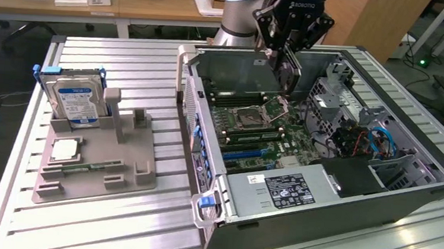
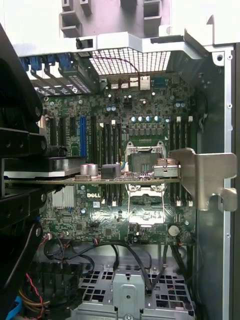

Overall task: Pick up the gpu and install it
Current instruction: 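Pick up the gpu and move the gpu toward the slot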

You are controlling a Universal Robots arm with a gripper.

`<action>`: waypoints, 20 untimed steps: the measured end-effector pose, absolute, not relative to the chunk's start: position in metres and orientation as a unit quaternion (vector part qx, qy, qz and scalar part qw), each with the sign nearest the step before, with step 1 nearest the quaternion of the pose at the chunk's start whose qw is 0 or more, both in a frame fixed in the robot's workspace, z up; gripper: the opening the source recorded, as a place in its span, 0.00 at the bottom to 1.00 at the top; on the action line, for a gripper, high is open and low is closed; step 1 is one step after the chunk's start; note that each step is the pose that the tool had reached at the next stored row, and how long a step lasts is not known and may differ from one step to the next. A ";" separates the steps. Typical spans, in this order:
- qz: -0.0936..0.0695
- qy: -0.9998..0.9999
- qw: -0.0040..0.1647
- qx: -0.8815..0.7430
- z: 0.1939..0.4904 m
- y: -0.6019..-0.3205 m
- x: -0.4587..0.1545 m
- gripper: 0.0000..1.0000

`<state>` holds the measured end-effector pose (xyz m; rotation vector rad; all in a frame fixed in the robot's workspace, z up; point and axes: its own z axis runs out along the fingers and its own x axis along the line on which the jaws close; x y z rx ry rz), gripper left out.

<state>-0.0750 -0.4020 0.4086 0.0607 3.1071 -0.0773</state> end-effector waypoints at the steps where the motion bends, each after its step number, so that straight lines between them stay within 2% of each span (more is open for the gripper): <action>1: -0.025 0.999 0.016 0.019 0.409 -0.402 -0.074 0.28; 20: -0.025 0.999 0.016 0.019 0.408 -0.402 -0.049 0.28</action>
